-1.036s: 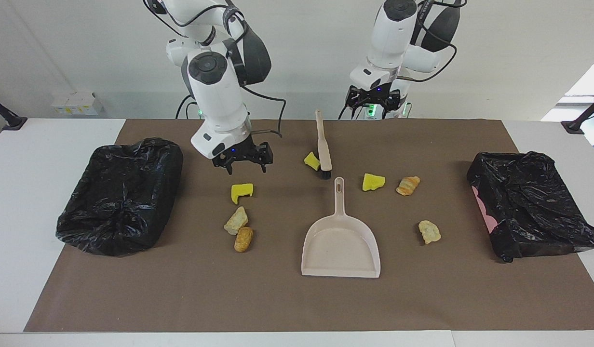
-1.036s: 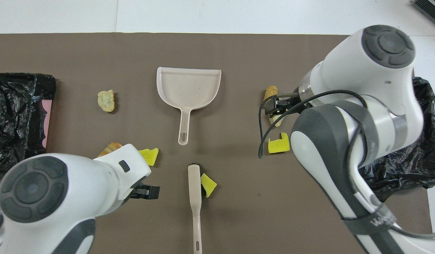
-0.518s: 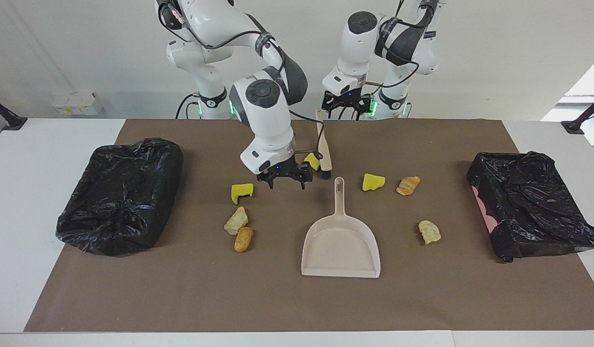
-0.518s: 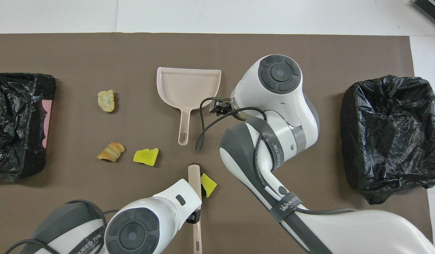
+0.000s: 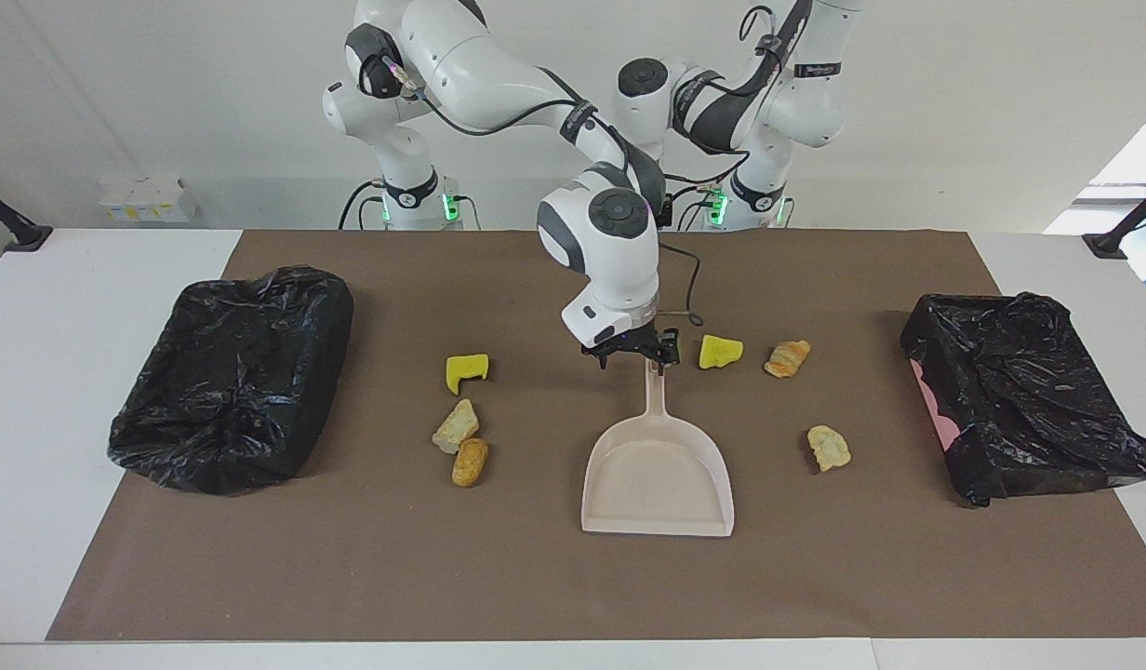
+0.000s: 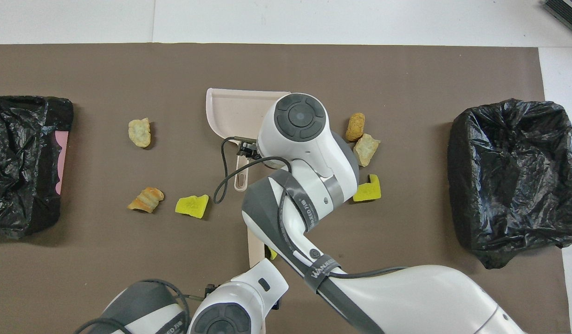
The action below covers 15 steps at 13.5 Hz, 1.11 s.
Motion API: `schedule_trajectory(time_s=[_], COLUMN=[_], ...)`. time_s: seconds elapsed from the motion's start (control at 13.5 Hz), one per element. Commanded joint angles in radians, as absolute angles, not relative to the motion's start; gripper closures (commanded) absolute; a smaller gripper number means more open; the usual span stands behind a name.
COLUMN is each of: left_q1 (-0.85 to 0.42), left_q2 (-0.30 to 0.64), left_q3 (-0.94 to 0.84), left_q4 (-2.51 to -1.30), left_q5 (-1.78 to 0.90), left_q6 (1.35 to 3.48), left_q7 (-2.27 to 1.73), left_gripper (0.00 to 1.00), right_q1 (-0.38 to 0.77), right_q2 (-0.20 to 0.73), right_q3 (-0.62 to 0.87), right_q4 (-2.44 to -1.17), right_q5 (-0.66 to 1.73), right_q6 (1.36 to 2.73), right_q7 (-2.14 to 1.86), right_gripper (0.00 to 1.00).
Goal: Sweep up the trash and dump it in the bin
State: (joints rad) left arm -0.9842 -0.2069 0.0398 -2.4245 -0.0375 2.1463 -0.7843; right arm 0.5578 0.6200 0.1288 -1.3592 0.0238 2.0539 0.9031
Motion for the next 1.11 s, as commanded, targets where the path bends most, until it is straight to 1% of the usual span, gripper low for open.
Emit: schedule_trajectory(time_s=[0.0, 0.07, 0.15, 0.22, 0.3, 0.44, 0.52, 0.67, 0.81, 0.89, 1.04], left_q1=[-1.015, -1.017, -1.022, -1.023, -1.023, -1.025, -1.044, -1.049, -1.049, -1.049, -1.049], left_q2=[-0.181, -0.189, -0.198, -0.202, -0.209, -0.207, -0.209, -0.209, -0.209, -0.209, -0.210], left_q3=[0.055, 0.054, 0.054, 0.054, 0.054, 0.054, 0.054, 0.054, 0.054, 0.054, 0.054], left_q4=[-2.457, -2.471, -2.489, -2.499, -2.505, -2.507, -2.511, -2.511, -2.511, -2.513, -2.513], left_q5=[-0.051, -0.052, -0.052, -0.055, -0.075, -0.118, -0.132, -0.152, -0.152, -0.161, -0.178], left_q6=[2.212, 2.212, 2.212, 2.212, 2.212, 2.210, 2.210, 2.209, 2.198, 2.198, 2.197], left_q7=[-0.822, -0.818, -0.812, -0.807, -0.805, -0.801, -0.801, -0.801, -0.801, -0.801, -0.799], left_gripper=[0.18, 0.20, 0.23, 0.26, 0.31, 0.43, 0.44, 0.50, 0.55, 0.55, 0.55], right_q1=[0.578, 0.580, 0.592, 0.600, 0.598, 0.598, 0.600, 0.600, 0.600, 0.600, 0.600], right_q2=[0.681, 0.683, 0.684, 0.684, 0.684, 0.686, 0.690, 0.696, 0.698, 0.699, 0.704], right_q3=[0.126, 0.126, 0.126, 0.124, 0.127, 0.127, 0.124, 0.127, 0.127, 0.127, 0.126], right_q4=[-1.282, -1.284, -1.287, -1.287, -1.285, -1.287, -1.285, -1.282, -1.281, -1.281, -1.279], right_q5=[-0.009, -0.011, -0.012, -0.032, -0.055, -0.060, -0.061, -0.100, -0.101, -0.104, -0.104], right_q6=[2.048, 2.049, 2.048, 2.043, 2.042, 2.051, 2.051, 2.049, 2.052, 2.054, 2.065], right_q7=[0.945, 0.946, 0.946, 0.946, 0.945, 0.945, 0.945, 0.943, 0.943, 0.942, 0.942], right_gripper=[0.00, 0.00, 0.05, 0.13, 0.18, 0.23, 0.30, 0.44, 0.48, 0.52, 0.64])
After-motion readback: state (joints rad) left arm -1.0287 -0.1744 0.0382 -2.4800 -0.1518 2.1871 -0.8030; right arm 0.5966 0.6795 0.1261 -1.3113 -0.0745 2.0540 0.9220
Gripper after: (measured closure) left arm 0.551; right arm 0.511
